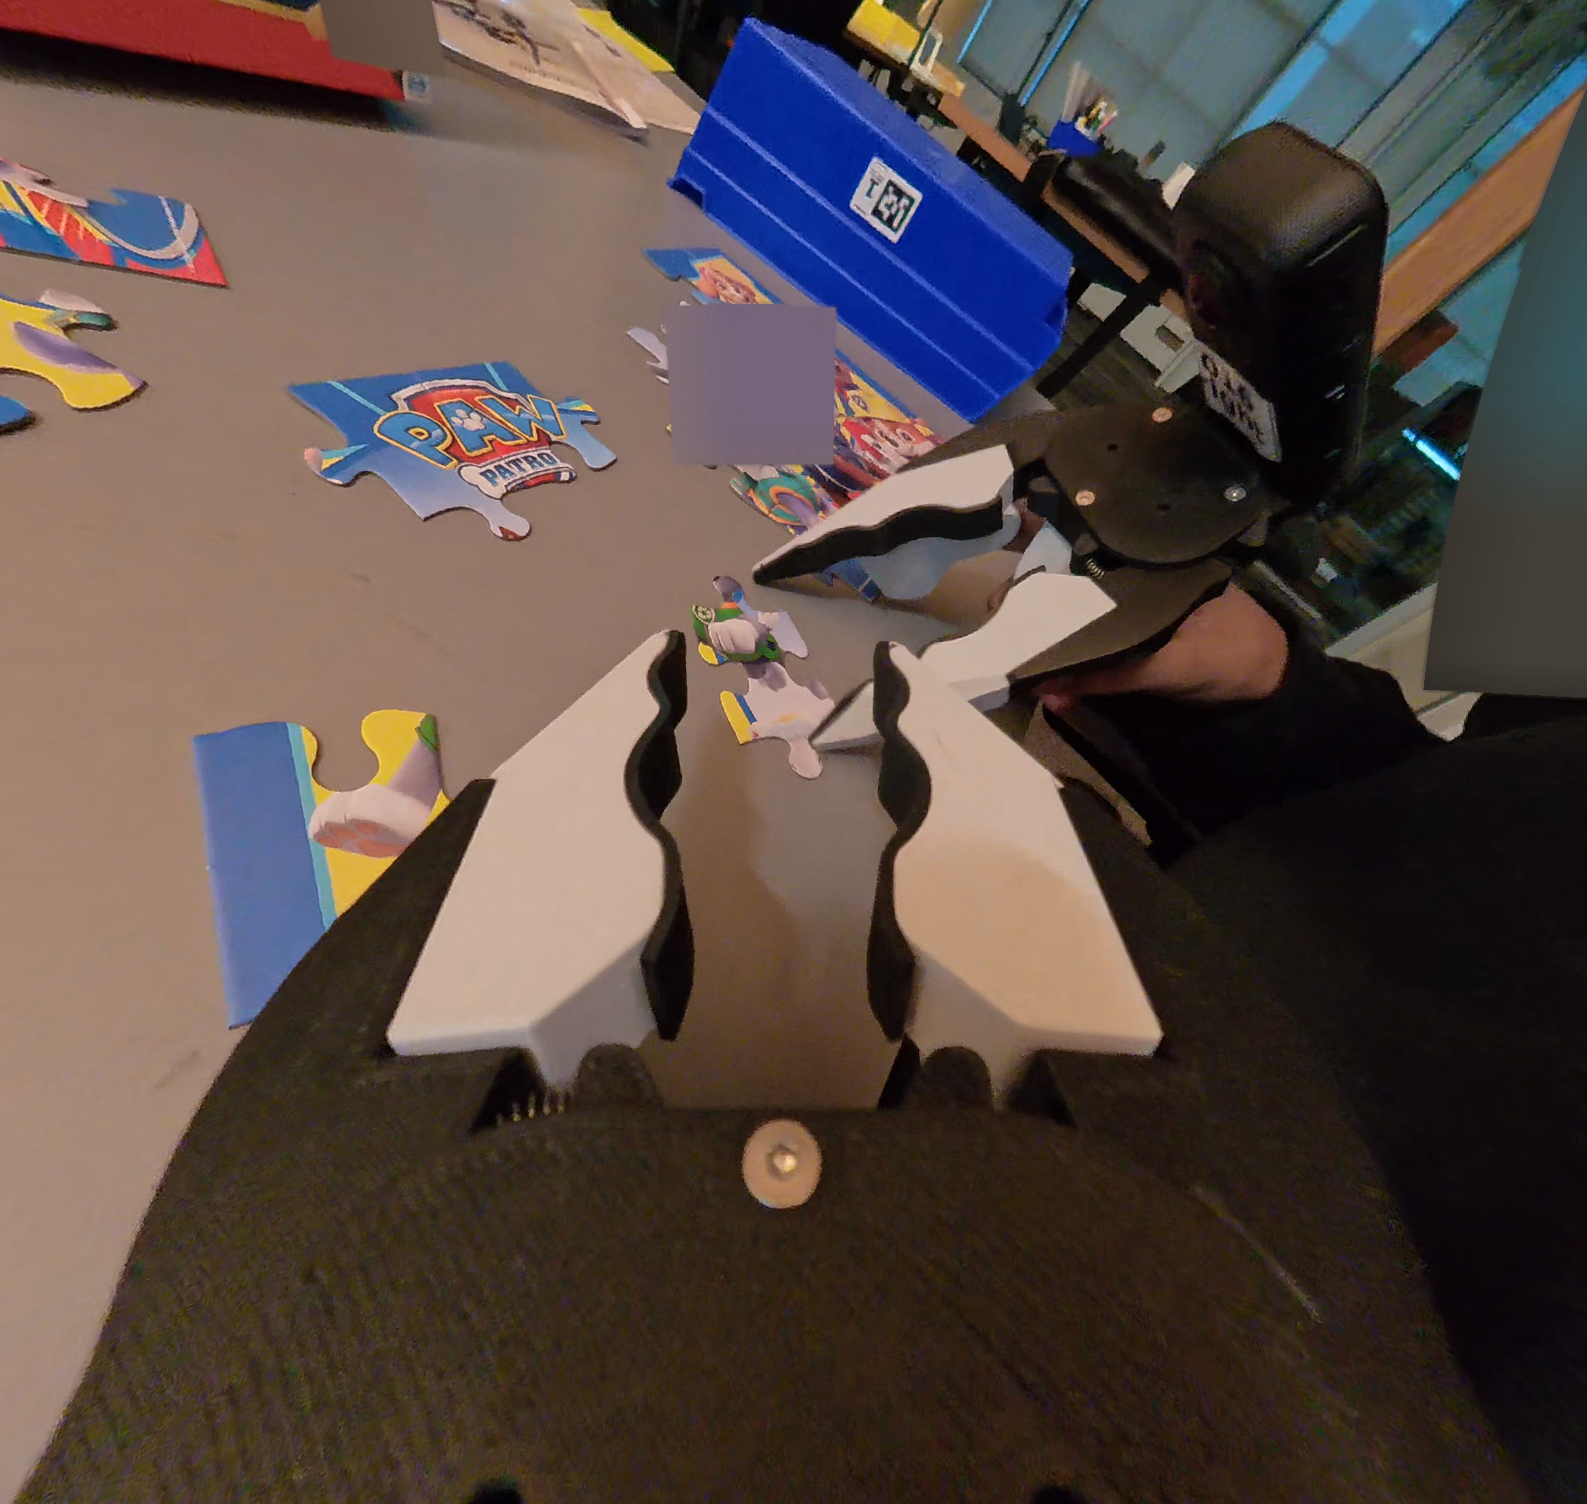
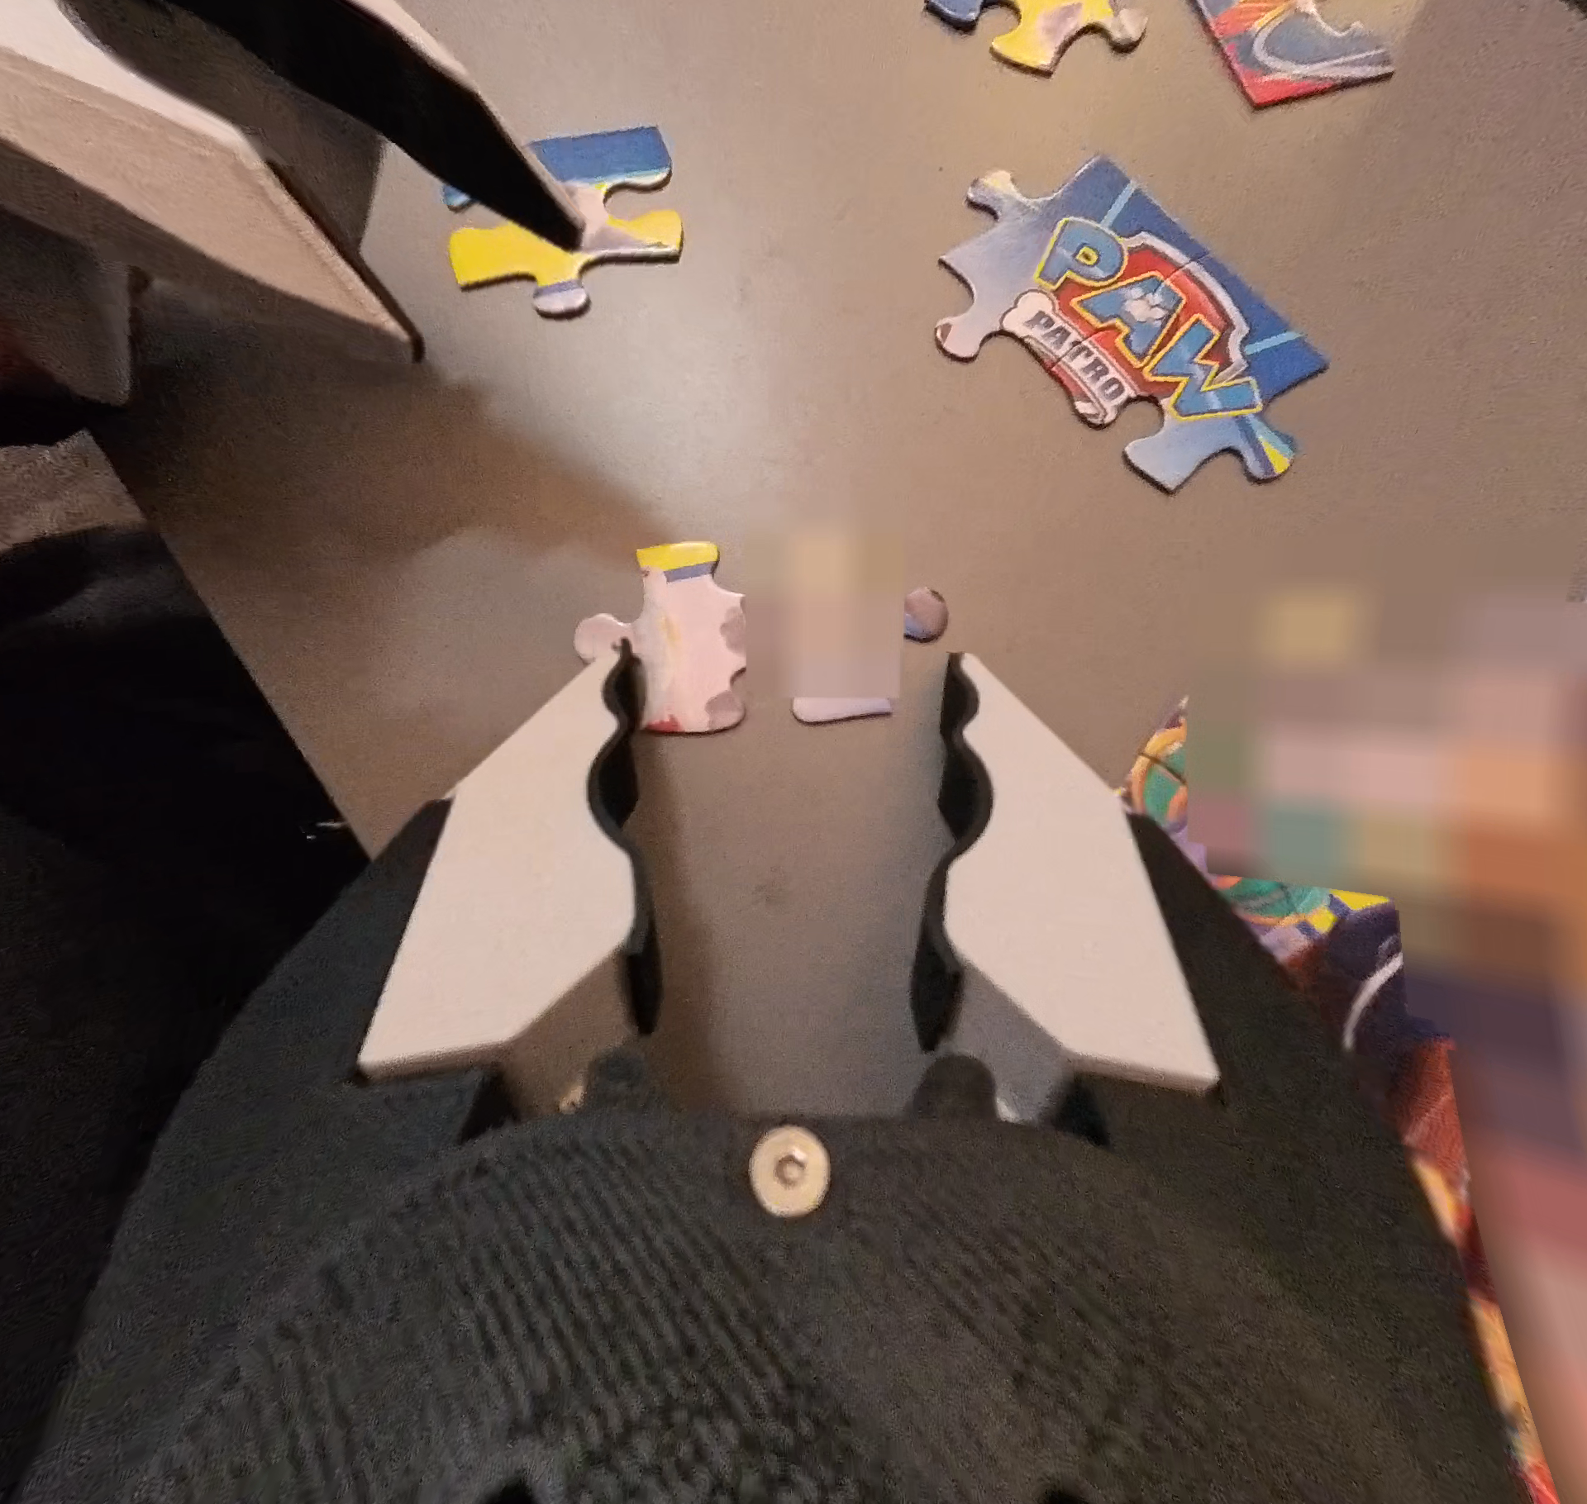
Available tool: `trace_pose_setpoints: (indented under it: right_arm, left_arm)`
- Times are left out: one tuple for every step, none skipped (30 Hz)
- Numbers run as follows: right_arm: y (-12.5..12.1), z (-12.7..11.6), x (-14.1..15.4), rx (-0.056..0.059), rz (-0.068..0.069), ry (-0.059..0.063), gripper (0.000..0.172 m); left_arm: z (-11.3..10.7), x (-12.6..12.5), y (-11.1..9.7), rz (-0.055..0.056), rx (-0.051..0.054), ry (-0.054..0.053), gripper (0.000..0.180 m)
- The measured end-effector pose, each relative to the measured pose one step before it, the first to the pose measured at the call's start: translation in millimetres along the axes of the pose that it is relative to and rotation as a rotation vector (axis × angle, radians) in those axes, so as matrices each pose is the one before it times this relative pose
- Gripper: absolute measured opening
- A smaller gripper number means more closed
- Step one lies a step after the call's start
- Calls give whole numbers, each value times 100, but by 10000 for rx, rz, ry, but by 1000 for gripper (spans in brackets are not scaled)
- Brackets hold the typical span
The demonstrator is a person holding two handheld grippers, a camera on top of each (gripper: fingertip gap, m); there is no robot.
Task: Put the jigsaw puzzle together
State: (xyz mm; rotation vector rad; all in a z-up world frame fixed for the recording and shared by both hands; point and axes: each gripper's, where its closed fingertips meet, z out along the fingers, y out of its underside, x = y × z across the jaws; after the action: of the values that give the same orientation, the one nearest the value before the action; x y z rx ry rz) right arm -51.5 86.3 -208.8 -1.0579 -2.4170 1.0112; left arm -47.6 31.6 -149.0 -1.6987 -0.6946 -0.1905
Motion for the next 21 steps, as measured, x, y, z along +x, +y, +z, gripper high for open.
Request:
trace_pose_setpoints:
  right_arm:
    - [-118,79,-214,16,-48,-108,67]
    - [-95,81,-13,41,7,1,66]
    - [-29,14,-33,41,-43,-26,65]
    - [-6,-7,37,37,11,-19,64]
    - [13,-59,108,21,17,13,60]
    - [29,-93,110,5,9,-10,53]
    - [27,-61,4,22,30,-85,53]
    - [-2,-52,-14,45,74,-91,53]
    - [-18,-57,-13,50,97,-89,53]
    - [-4,-56,-22,44,81,-83,53]
    - [16,-49,-43,30,36,-80,53]
    - [48,-65,-75,13,-26,-78,53]
    - [55,-72,-64,-3,-37,-55,53]
    - [47,-67,-75,3,-26,-46,53]
    - [39,-45,-73,22,-24,-50,53]
    - [30,-41,-91,33,-33,-41,53]
    - [38,-35,-65,32,-38,-25,53]
    - [25,-41,-99,25,-49,-34,52]
    - [29,-39,-101,19,-59,-25,52]
    - [31,-41,-69,16,-61,-3,52]
    - [11,-66,-97,21,-79,-10,52]
  left_arm:
    - [164,40,266,119,-184,-66,40]
    - [191,56,295,154,-206,-97,40]
    - [188,22,283,164,-188,-131,40]
    - [170,14,233,150,-162,-125,40]
    - [128,34,187,114,-126,-78,40]
    - [85,12,118,54,-85,-37,40]
    - [55,4,64,-15,-50,0,40]
    - [30,-4,59,-78,-34,47,40]
    - [8,44,49,-125,-5,106,40]
    - [-4,73,29,-140,10,142,40]
    - [-30,24,-2,-120,19,108,40]
    - [-50,3,-52,-80,45,70,40]
    - [-58,9,-73,-40,58,43,40]
    - [-38,25,-53,-10,45,21,40]
    - [-18,10,-22,18,18,-3,40]
    - [5,2,9,52,-4,-42,40]
    - [37,-6,37,98,-26,-78,40]
    - [69,48,90,141,-62,-71,40]
    - [97,55,122,143,-93,-68,40]
    - [95,33,98,114,-82,-74,40]
    - [73,50,70,79,-46,-35,40]
